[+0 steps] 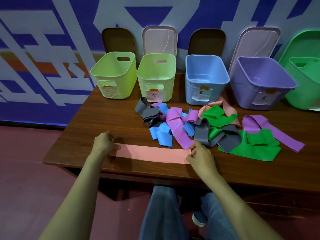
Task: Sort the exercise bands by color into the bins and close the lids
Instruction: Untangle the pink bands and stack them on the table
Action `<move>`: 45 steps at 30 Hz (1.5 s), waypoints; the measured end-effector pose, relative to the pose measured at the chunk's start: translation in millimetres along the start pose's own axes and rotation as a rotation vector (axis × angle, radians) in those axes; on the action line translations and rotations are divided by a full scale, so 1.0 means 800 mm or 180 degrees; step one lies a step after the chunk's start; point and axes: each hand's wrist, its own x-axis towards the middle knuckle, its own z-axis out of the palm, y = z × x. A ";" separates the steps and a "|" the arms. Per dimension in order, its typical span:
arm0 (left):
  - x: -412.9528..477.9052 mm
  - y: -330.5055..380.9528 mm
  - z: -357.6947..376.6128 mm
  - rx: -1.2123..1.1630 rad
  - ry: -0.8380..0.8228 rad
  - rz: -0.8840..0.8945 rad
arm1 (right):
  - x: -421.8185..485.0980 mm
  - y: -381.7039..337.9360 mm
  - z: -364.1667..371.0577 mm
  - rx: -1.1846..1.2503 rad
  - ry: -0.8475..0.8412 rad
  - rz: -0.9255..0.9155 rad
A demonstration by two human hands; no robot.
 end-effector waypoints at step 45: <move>0.010 0.386 0.247 0.1265 -0.0570 0.2391 | 0.250 0.140 -0.149 -0.0216 0.0166 0.0826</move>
